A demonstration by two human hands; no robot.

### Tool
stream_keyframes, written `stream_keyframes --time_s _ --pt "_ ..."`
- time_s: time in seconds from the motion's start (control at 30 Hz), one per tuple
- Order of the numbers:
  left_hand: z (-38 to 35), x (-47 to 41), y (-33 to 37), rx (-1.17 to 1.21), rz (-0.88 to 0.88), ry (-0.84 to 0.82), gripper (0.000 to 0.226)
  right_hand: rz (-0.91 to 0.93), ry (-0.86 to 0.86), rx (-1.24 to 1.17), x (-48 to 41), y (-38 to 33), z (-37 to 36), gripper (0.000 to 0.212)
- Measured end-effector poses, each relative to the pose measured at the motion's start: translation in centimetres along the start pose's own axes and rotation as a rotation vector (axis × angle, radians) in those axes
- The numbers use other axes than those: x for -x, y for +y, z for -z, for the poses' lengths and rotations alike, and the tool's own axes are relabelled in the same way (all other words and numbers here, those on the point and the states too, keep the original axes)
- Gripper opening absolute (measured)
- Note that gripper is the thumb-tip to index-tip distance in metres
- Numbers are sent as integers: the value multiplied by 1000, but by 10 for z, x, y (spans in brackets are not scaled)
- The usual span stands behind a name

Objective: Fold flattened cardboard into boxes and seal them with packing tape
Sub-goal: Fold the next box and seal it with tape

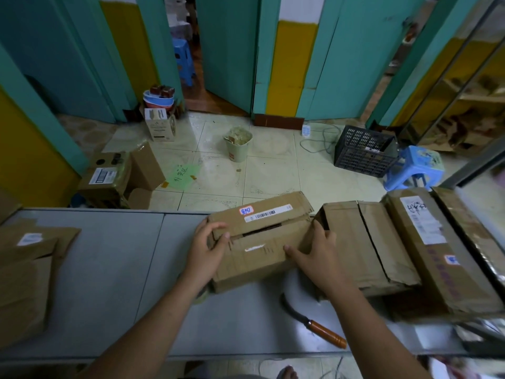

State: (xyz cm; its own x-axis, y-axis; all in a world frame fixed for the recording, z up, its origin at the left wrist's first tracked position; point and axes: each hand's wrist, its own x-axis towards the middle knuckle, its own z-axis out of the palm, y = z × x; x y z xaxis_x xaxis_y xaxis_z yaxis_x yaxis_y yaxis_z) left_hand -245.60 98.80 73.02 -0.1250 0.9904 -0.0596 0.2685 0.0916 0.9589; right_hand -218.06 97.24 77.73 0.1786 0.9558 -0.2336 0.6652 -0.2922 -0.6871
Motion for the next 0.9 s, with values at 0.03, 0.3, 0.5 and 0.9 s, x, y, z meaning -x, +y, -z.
stream_keyframes --time_s 0.03,0.3,0.5,0.9 --pt "3 -7 -1 37 18 1 14 -5 0 -7 4 1 -1 109" --pt "21 -44 2 249 148 65 29 -6 -5 -183 18 9 -10 113" --pt "21 -34 -4 242 151 62 36 43 20 -230 18 13 -17 76" --pt "17 -7 2 56 52 17 38 167 253 -341 15 -4 -18 39"
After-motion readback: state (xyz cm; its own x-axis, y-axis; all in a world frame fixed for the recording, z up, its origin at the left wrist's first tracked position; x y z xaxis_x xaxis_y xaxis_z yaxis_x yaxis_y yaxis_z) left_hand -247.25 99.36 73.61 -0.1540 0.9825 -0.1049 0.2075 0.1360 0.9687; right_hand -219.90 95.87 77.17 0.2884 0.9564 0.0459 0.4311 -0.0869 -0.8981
